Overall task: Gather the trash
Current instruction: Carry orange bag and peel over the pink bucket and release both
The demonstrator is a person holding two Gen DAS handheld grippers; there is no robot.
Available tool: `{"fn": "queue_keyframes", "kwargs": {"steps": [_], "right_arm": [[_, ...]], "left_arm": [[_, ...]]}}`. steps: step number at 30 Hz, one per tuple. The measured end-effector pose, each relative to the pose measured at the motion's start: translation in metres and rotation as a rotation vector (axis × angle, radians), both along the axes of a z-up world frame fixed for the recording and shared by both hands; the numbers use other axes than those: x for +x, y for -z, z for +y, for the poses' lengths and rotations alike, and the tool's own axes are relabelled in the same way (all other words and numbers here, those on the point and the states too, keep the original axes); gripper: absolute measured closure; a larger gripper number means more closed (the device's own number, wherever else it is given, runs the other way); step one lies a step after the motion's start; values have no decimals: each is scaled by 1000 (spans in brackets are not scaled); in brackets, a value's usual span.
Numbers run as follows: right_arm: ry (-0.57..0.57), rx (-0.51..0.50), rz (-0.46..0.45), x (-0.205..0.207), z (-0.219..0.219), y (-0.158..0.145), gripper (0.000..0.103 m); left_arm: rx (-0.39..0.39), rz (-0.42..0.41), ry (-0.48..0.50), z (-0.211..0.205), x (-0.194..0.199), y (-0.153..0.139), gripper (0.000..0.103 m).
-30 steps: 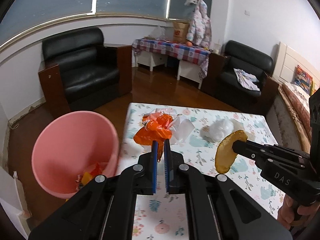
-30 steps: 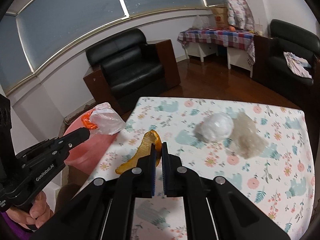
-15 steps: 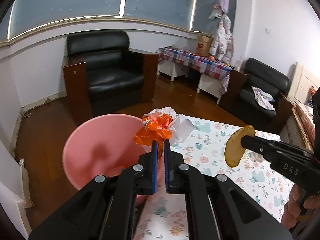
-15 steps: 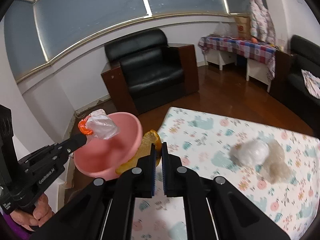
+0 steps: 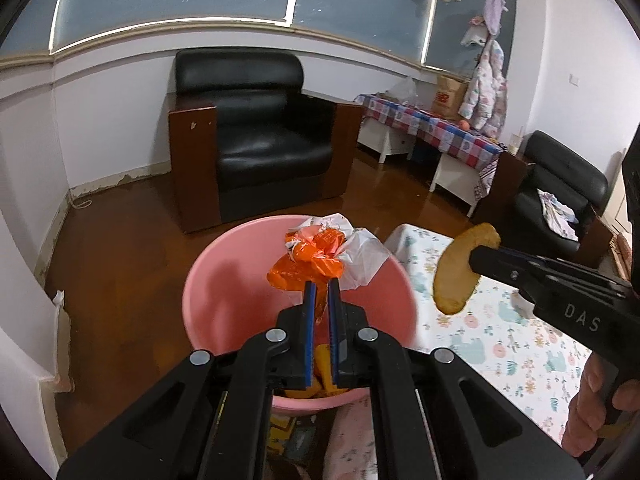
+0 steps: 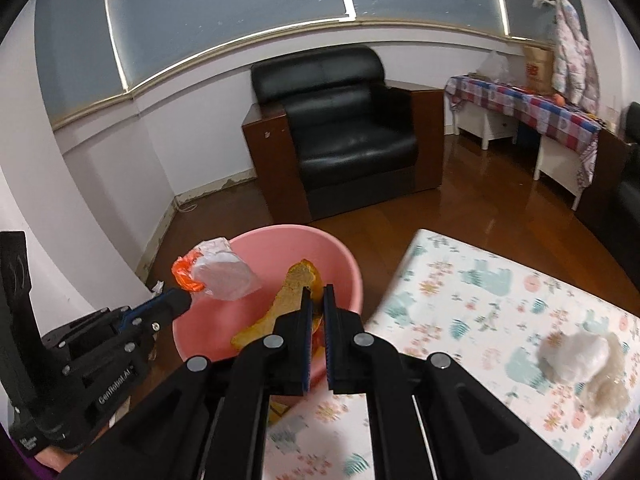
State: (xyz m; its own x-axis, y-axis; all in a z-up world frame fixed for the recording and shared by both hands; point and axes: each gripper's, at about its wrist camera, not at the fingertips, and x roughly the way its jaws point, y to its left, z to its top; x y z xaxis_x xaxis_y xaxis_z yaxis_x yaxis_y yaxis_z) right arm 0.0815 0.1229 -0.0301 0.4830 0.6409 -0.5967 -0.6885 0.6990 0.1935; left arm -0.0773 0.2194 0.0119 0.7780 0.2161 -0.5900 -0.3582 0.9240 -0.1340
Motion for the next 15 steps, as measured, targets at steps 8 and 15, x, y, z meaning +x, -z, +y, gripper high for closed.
{"fn": "queue_keyframes", "kwargs": {"steps": [8,15], "right_arm": [[-47,-36,32,10,43,21,98],[-61,-81,51,21,66,42,98]], "left_arm": [[-23,28,-38,28,2,16,98],[-41,61,-57,42,7,28,98]]}}
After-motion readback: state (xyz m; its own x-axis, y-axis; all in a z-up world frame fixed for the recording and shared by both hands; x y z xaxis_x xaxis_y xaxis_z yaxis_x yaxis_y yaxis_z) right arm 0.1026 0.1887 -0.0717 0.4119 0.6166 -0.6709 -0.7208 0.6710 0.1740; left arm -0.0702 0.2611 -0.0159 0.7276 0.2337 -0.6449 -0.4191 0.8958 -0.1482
